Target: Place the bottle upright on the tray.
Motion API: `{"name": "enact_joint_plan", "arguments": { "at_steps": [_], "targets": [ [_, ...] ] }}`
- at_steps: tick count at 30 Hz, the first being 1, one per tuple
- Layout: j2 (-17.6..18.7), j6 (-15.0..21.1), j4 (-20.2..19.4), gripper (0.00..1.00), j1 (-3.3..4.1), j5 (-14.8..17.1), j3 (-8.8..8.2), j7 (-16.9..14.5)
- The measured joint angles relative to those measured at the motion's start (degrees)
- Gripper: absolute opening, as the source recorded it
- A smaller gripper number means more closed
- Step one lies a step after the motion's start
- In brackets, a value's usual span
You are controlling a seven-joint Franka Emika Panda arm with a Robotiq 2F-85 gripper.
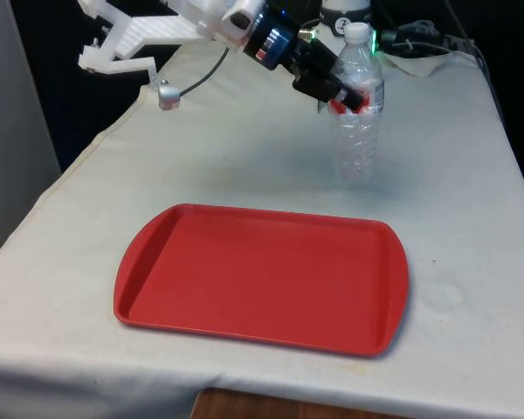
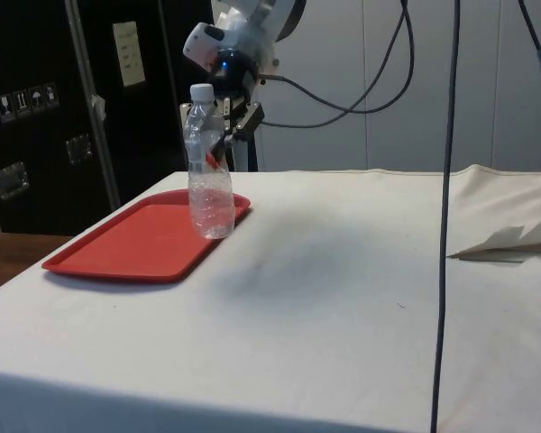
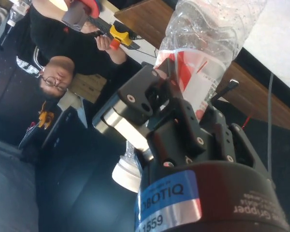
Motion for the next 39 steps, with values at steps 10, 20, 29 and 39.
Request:
{"name": "enact_joint_plan", "arguments": {
  "at_steps": [10,20,29,39],
  "targets": [
    [0.74,-0.11,1.15,0.34,0.00,1.09,-0.06,0.29],
    [2.92,-0.23,4.47,0.34,-0.06,3.04,-0.17,1.60],
    [4.35,-0.29,6.70,0.34,-0.06,4.30,-0.34,2.46],
    [6.82,-0.34,10.43,0.34,-0.23,6.47,-0.46,3.90]
  ]
}}
